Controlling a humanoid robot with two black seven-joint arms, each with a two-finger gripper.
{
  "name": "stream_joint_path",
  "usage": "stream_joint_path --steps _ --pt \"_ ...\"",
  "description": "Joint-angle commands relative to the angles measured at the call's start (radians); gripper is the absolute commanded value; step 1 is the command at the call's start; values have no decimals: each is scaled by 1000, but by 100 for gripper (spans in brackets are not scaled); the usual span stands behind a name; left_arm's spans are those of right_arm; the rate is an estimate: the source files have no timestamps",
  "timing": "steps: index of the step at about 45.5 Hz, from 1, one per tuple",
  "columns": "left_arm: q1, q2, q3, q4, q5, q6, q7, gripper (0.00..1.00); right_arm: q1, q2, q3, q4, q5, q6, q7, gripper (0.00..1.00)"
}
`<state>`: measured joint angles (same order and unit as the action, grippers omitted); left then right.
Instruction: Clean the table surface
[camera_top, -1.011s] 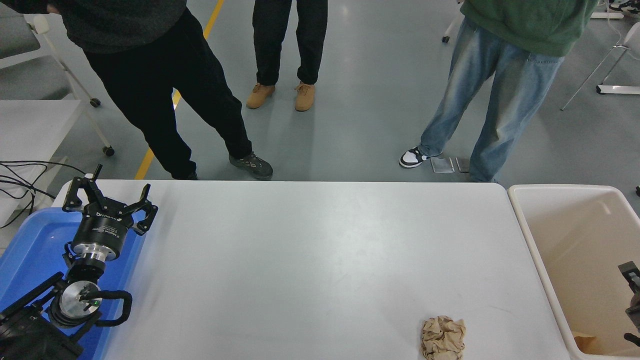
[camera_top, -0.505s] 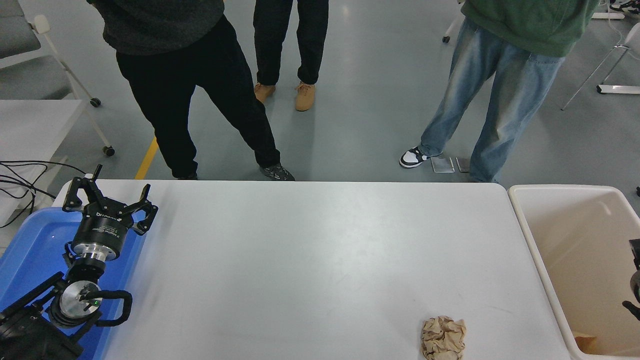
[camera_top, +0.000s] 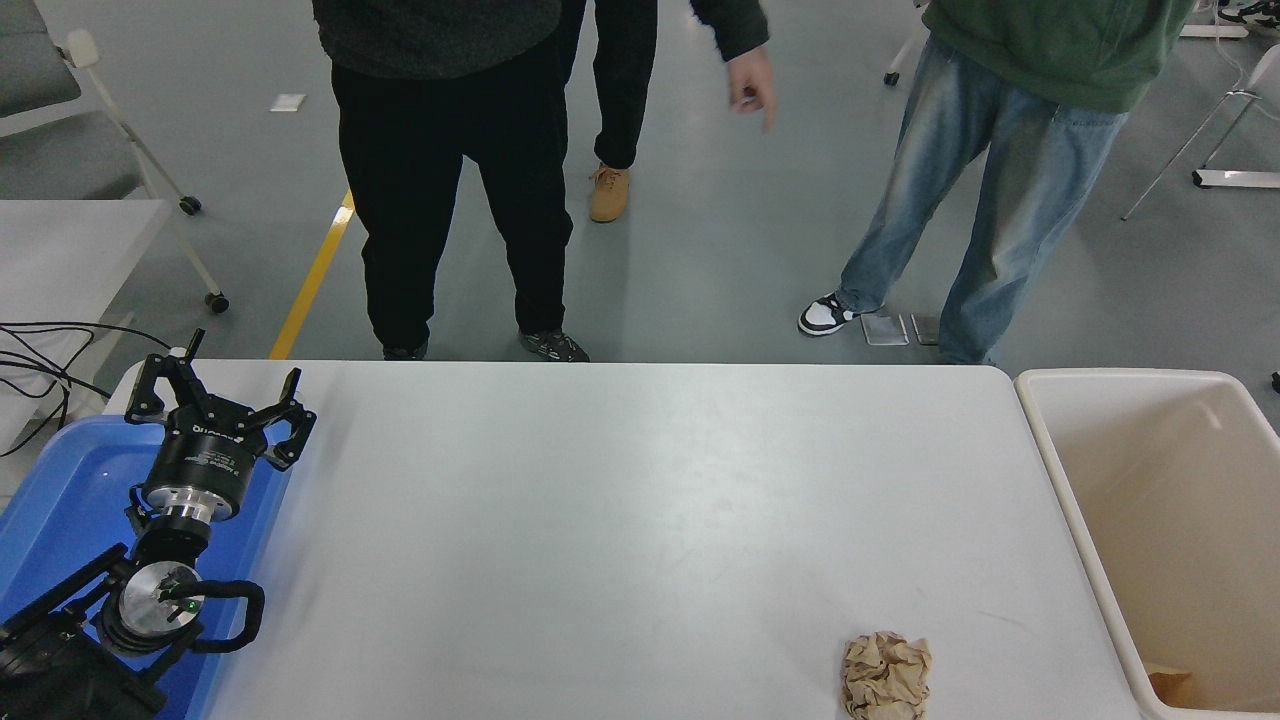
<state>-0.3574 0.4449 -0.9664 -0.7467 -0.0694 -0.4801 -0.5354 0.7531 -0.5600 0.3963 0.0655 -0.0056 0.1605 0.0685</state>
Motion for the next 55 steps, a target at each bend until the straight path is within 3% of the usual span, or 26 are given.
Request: stream_joint_path --steps 1,19,31,55 --pt "0 0 0 0 0 0 0 99 -3 -15 231 190 10 34 4 99" --pt "0 0 0 0 0 0 0 99 -44 37 481 439 10 62 5 99" --pt "0 0 0 0 0 0 0 99 -83 118 552 444 10 106 109 99" --pt "0 0 0 0 -1 0 0 99 -98 150 546 430 12 105 137 99"
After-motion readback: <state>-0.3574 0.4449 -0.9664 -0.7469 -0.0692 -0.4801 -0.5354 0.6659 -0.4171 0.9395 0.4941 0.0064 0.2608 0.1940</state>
